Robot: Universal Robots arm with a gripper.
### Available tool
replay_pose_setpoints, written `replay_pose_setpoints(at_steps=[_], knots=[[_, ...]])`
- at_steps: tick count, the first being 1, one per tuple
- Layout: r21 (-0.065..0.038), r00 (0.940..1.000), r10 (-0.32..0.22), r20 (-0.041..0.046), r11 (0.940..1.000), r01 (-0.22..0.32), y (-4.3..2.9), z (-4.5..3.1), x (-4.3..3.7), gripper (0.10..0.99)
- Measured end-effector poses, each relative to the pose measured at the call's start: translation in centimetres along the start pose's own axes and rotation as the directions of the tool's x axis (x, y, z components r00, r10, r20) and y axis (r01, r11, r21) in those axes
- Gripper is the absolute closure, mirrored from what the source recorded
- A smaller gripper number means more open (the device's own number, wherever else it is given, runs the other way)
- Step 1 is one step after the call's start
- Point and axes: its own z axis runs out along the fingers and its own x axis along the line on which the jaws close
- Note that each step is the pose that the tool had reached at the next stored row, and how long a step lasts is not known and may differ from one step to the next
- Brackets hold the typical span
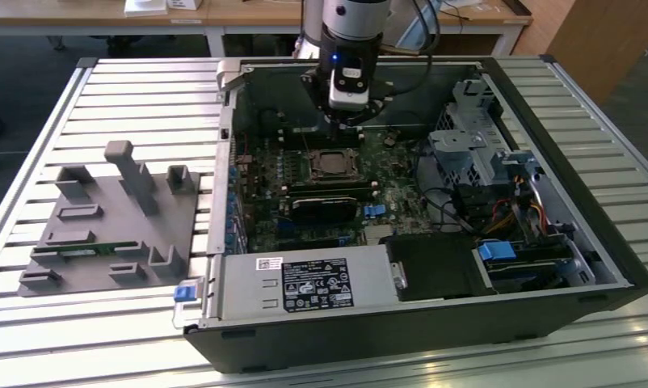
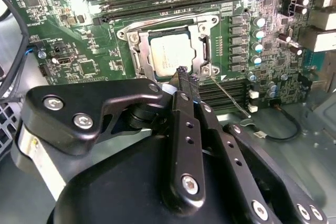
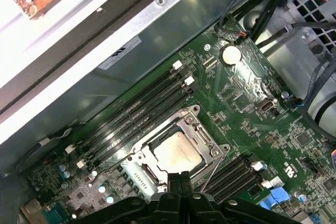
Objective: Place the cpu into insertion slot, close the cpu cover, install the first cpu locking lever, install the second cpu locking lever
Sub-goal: 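Install the first cpu locking lever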
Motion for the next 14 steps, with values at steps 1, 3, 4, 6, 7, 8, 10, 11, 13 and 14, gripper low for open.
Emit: replay_pose_setpoints(at_steps=[1, 3, 4, 6, 7, 8, 10, 11, 13, 14], knots=[[0.000, 1.0000, -0.007, 0.0000, 1.0000, 0.007, 0.00, 0.00, 0.00, 0.973], [0.001, 0.9998, -0.019, 0.0000, 0.9998, 0.019, 0.00, 0.00, 0.00, 0.973], [0.001, 0.9996, -0.027, 0.0001, 0.9996, 0.027, 0.00, 0.00, 0.00, 0.973], [0.002, 0.9989, -0.046, 0.0002, 0.9989, 0.046, 0.00, 0.00, 0.00, 0.973], [0.002, 0.9984, -0.056, 0.0002, 0.9984, 0.056, 0.00, 0.00, 0.00, 0.973], [0.003, 0.9978, -0.066, 0.0003, 0.9978, 0.066, -0.01, 0.00, 0.01, 0.973], [0.003, 0.9968, -0.081, 0.0013, 0.9967, 0.081, -0.04, 0.00, 0.04, 0.973], [0.003, 0.9963, -0.086, 0.0019, 0.9963, 0.086, -0.06, 0.00, 0.07, 0.973], [0.002, 0.9955, -0.095, 0.0034, 0.9955, 0.095, -0.14, 0.01, 0.16, 0.973], [0.002, 0.9951, -0.099, 0.0042, 0.9951, 0.099, -0.19, 0.01, 0.20, 0.973]])
